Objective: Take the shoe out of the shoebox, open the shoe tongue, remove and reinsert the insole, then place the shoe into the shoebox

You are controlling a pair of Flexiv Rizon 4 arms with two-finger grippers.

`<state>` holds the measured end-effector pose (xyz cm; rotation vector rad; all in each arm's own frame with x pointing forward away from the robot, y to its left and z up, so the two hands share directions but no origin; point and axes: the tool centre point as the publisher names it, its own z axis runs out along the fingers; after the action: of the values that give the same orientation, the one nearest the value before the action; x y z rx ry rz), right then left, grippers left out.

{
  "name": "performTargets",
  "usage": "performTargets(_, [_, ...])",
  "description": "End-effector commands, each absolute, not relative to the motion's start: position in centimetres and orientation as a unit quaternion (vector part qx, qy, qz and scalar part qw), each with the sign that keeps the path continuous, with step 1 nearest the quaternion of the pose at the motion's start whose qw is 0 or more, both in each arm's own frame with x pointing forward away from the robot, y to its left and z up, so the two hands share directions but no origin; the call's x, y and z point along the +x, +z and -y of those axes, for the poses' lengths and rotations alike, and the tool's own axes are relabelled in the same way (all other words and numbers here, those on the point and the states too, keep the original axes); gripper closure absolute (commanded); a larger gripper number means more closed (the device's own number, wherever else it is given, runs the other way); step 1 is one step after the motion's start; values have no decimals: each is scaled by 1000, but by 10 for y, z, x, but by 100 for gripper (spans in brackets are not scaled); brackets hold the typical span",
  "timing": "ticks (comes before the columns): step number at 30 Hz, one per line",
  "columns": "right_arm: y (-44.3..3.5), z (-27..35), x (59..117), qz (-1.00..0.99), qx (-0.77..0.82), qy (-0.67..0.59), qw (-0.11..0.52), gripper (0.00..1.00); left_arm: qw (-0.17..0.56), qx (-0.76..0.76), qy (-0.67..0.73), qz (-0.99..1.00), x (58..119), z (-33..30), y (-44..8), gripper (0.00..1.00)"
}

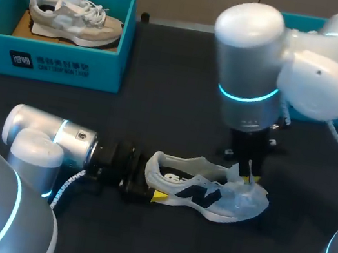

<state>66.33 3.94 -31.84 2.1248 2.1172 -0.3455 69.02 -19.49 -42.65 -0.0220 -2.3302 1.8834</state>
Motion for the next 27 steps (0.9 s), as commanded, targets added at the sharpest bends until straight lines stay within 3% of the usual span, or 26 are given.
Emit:
performTargets(1, [-329, -26, 659, -708, 705, -14, -35, 100, 73, -7, 626, 777, 690, 195, -433, 100])
performTargets(10, [-351, -12, 653, -711, 699, 0, -75, 99, 73, -7, 626, 777, 690, 195, -433, 100])
performTargets(12, [-354, -9, 652, -708, 701, 0, -80, 80, 73, -7, 626, 777, 690, 195, -433, 100])
performTargets(16, [-352, -7, 647, -707, 703, 0, -82, 67, 73, -7, 626, 777, 690, 195, -433, 100])
performTargets(20, [-340, -7, 643, -708, 702, -7, -71, 60, 73, -7, 626, 777, 690, 195, -433, 100])
performTargets(27, [-311, -4, 636, -709, 703, -29, -44, 57, 73, -7, 626, 777, 690, 195, -433, 100])
